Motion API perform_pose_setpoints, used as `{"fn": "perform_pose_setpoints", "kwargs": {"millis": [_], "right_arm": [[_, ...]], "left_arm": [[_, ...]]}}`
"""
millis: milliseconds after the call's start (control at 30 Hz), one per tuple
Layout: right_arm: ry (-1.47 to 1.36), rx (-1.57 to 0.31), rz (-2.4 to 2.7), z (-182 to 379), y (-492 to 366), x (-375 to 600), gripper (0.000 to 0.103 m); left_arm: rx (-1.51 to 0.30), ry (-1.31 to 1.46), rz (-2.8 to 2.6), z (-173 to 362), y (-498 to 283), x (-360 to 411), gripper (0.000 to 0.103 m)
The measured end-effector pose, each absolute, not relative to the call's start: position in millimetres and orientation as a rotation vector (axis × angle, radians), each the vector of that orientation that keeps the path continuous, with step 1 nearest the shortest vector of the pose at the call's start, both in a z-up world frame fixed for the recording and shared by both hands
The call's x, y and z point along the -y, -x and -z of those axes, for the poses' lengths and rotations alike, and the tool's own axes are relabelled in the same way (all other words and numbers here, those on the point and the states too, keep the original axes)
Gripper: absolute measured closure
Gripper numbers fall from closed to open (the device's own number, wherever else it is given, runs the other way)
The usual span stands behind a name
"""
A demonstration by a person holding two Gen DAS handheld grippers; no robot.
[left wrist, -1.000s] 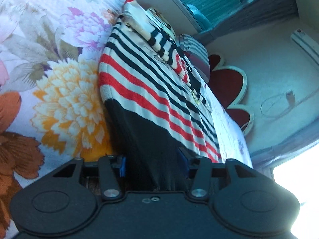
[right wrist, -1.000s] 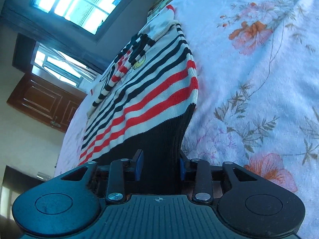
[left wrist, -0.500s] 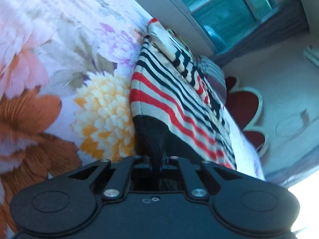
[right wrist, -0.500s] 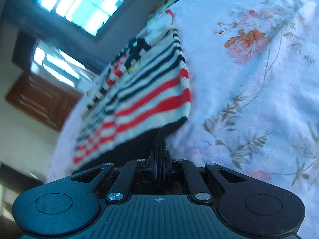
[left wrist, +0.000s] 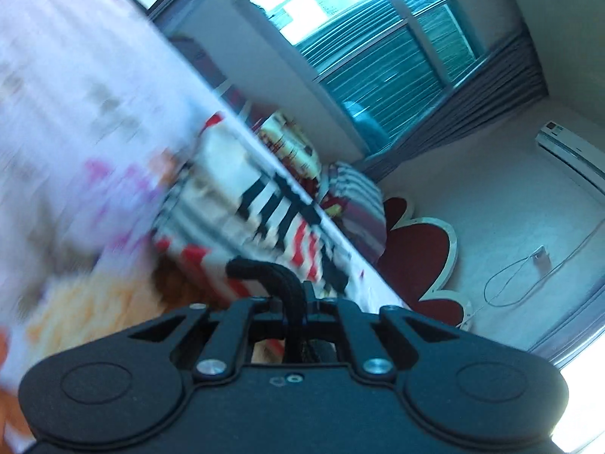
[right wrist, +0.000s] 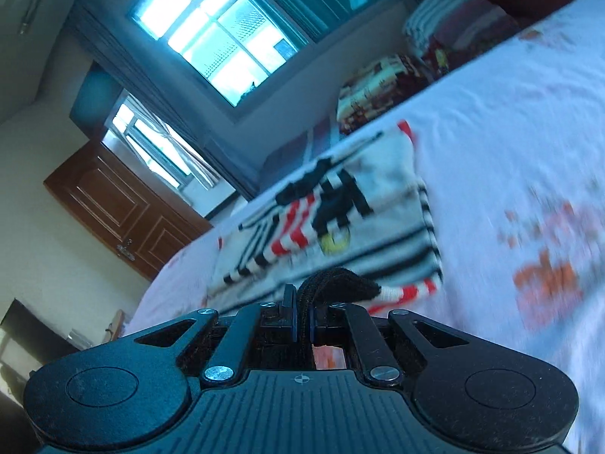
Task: Fold small clothes
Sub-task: 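Carry the held hem over the sweater body with both grippers and release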
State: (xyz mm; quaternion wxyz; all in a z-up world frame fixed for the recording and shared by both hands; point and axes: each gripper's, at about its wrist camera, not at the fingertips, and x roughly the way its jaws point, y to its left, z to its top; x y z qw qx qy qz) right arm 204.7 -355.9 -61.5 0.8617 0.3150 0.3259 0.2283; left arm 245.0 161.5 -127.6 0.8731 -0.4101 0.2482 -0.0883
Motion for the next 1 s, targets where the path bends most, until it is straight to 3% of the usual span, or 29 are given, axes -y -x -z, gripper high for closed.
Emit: {"fn": "perform_pose_setpoints", "kwargs": {"millis": [300, 700, 767, 800, 833, 867, 900, 933, 1000], "right_arm": [[-0.599, -0.686, -0.417, 39, -352, 336, 0.098], [-0.615, -0.824, -0.326, 136, -526, 317, 0.098], [-0.547, -0.823, -0.307, 143, -537, 310, 0.098], [-0.528, -0.824, -0.304, 146, -541, 307, 0.091], [-0.522, -0.800, -0.314, 147, -540, 307, 0.087], [-0.516, -0.773, -0.317, 146, -538, 307, 0.074], [-0.507, -0.742, -0.302, 145, -536, 309, 0.049], [-0.492, -0.699, -0.277, 141, -532, 309, 0.036], [-0.485, -0.655, -0.289, 138, -529, 313, 0.033]], "left_arm": [[-0.526, 0.776, 0.205, 103, -384, -176, 0.099], [-0.713, 0.671, 0.187, 170, -547, -184, 0.098], [-0.691, 0.644, 0.187, 176, -552, -182, 0.081], [-0.668, 0.640, 0.172, 178, -553, -183, 0.069], [-0.637, 0.638, 0.169, 178, -551, -183, 0.045], [-0.599, 0.635, 0.178, 178, -548, -183, 0.041], [-0.586, 0.623, 0.176, 177, -547, -182, 0.040], [-0.584, 0.605, 0.176, 175, -547, -180, 0.038], [-0.582, 0.573, 0.183, 172, -547, -177, 0.037]]}}
